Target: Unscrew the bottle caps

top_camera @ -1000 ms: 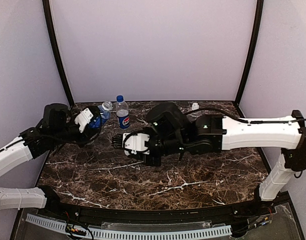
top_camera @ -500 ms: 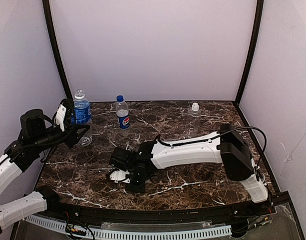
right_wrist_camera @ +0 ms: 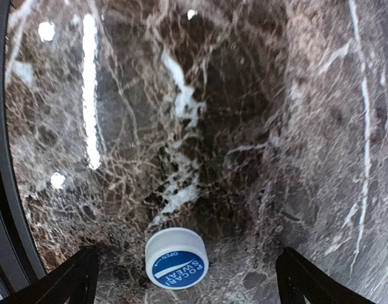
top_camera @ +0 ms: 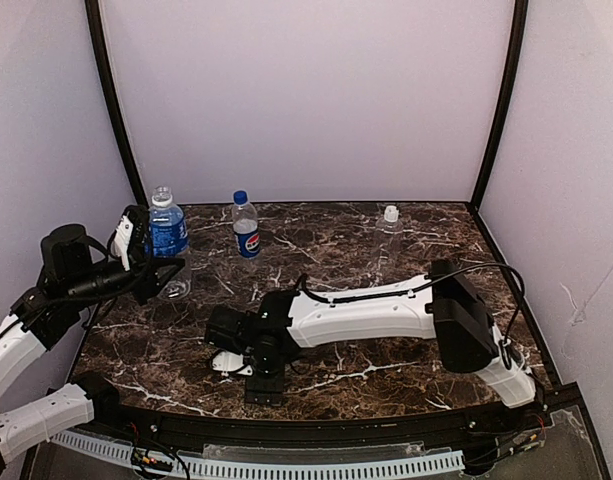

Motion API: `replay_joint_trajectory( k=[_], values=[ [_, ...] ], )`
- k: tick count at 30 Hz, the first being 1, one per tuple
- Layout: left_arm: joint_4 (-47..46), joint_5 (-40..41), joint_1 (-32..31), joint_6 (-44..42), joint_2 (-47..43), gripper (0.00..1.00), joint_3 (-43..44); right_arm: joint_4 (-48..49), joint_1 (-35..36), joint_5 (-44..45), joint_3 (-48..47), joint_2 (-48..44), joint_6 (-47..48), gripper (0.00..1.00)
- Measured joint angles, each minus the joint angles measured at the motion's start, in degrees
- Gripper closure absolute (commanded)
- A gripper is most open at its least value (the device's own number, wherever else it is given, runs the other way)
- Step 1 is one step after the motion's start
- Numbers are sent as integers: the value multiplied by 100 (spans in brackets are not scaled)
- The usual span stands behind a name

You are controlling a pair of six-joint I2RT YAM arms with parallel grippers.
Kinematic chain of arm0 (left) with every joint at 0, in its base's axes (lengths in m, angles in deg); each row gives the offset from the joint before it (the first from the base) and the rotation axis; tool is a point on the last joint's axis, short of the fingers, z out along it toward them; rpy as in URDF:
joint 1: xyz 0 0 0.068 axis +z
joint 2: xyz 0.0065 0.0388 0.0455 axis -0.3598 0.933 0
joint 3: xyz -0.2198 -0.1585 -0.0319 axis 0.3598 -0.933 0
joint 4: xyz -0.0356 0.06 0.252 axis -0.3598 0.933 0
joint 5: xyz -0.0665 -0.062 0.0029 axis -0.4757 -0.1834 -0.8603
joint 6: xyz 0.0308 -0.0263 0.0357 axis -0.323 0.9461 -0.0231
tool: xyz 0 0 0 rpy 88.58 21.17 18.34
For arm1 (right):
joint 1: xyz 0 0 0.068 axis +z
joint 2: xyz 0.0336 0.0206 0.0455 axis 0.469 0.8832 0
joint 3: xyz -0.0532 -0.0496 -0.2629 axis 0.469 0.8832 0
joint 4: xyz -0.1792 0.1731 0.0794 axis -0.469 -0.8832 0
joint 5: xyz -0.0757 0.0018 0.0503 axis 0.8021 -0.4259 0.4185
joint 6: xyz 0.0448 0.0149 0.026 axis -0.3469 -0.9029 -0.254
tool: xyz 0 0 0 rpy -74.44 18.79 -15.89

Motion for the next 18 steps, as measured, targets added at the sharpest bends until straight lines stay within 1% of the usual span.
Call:
replay_joint_trajectory(
  k=[3, 6, 9, 10, 12, 15, 18],
  values=[
    [-85, -166, 2, 13, 2, 66, 0, 481, -55, -129, 398, -428, 55, 1],
    [-149, -417, 2, 48, 9, 66, 2, 1283, -197, -514, 1215, -1403, 151, 1],
    [-197, -811, 2, 118, 15, 64, 7, 2671, -511, -1150, 2264, -2771, 188, 1],
    [-223, -1003, 2, 144, 20, 63, 7, 3329, -664, -1416, 2599, -3235, 151, 1],
    [-275, -1357, 0, 168, 42, 63, 7, 4457, -887, -1762, 2983, -3799, 9, 2],
    [-297, -1816, 2, 195, 92, 63, 17, 6011, -1110, -2083, 3012, -4011, -227, 2],
    [-323, -2116, 0, 192, 160, 62, 39, 6867, -1095, -2435, 2608, -3633, -396, 1]
  ],
)
